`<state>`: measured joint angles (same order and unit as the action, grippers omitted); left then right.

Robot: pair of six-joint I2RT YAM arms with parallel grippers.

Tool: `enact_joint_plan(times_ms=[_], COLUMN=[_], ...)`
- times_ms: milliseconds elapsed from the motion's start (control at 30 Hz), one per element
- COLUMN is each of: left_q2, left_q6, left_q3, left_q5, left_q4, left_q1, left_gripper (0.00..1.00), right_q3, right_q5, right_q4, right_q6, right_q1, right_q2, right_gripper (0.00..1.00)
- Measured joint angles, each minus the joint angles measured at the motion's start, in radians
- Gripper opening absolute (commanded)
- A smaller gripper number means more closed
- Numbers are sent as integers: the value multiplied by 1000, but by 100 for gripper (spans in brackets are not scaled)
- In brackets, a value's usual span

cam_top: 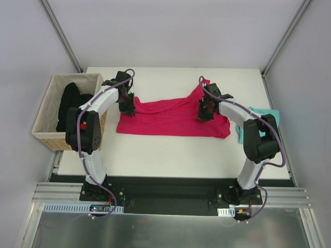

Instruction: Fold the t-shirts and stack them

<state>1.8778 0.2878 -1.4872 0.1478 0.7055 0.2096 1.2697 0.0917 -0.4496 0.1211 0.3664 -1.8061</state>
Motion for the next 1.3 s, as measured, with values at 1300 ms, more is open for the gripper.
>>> enact_joint_plan(times_ms=[1300], left_q2=[115], left_q6=[3], left_q3=[26], left_q5=[-20], left_q4=[-22], left_q1=[-2], left_gripper=[0], right_q3=[-41], right_q5=[97], right_q4=[72], right_q6=[78], right_q1=[-10], right_q2=[-66], right_gripper=[1])
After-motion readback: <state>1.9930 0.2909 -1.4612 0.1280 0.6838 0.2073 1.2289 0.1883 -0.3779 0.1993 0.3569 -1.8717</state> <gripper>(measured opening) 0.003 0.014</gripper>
